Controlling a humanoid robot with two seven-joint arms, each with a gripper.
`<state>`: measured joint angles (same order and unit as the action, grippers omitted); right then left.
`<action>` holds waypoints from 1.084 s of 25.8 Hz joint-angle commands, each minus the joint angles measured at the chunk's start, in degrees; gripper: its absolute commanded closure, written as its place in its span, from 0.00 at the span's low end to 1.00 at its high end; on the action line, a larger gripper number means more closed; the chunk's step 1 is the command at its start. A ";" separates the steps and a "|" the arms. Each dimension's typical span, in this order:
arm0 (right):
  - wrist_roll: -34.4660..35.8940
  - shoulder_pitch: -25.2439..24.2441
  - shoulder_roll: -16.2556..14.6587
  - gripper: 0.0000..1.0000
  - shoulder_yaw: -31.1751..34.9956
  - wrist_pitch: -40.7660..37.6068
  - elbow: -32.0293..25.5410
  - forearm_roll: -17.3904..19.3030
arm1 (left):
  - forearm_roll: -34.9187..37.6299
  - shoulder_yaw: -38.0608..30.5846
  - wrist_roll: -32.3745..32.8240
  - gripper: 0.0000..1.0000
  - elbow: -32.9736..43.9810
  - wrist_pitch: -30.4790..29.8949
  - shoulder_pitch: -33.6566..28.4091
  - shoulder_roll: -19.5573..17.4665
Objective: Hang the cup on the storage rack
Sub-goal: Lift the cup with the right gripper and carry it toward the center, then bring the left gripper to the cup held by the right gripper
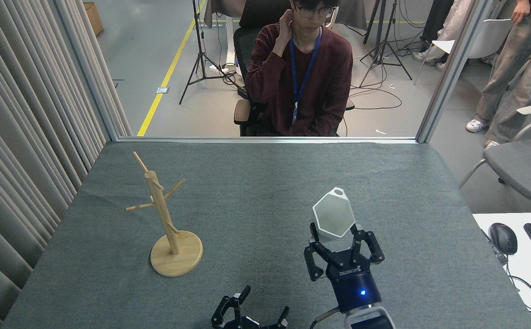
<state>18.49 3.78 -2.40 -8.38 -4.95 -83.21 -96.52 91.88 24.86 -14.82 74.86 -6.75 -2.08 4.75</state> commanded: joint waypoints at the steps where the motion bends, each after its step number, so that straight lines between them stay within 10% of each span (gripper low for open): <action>1: -0.12 -3.43 1.44 0.43 -3.75 0.47 -1.08 -2.53 | 0.67 1.16 -0.03 0.00 -1.91 0.60 1.64 0.97; 28: 0.24 -11.43 5.30 0.42 -10.96 2.14 -1.52 -7.54 | 0.32 0.72 -0.03 0.00 1.07 2.18 5.16 0.70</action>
<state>19.09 -7.30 2.83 -18.54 -3.07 -85.02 -104.00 92.28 25.66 -14.67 75.05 -4.67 3.08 5.59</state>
